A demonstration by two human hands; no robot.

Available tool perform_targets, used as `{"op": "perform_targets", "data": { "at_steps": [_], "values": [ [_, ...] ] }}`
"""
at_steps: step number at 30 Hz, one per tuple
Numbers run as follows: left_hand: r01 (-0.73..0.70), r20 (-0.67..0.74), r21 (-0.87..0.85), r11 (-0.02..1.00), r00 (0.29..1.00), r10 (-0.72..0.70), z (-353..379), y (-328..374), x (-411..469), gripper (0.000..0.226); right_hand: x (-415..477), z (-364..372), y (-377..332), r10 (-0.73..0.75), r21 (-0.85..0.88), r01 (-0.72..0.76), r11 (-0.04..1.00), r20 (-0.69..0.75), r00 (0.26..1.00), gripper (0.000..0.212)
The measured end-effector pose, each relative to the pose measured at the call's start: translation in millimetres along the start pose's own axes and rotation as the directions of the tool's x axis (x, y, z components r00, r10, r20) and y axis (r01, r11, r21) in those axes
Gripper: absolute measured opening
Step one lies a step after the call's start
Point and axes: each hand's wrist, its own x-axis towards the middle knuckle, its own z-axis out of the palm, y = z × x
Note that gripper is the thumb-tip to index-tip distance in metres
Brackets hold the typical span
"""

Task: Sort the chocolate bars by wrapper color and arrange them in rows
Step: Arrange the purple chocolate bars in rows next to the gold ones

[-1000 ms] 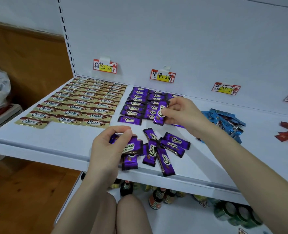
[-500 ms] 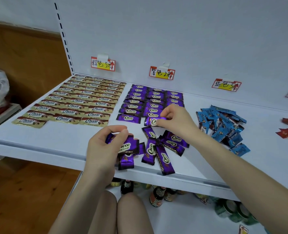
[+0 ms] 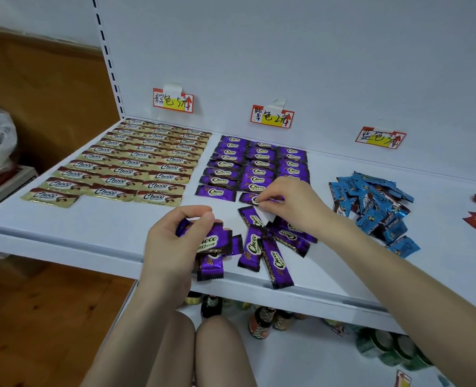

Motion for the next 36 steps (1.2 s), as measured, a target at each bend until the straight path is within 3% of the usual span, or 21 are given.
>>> {"op": "perform_targets", "data": {
  "at_steps": [30,33,36],
  "values": [
    [0.006,0.016,-0.037,0.999,1.000,-0.006,0.7,-3.0,2.3,0.003,6.3,-3.4,-6.5,0.015,0.009,-0.015,1.000,0.039,0.999,0.018],
    [0.016,0.003,-0.110,0.994,1.000,-0.016,4.6,0.4,2.2,0.006,-1.6,-13.4,-23.7,0.057,0.197,-0.045,0.979,-0.054,0.997,0.012],
    [-0.008,-0.031,-0.250,0.968,1.000,0.001,14.1,8.5,-1.2,0.008,-20.6,-25.8,-52.6,0.131,0.503,-0.092,0.859,-0.043,0.990,0.014]
  ]
}}
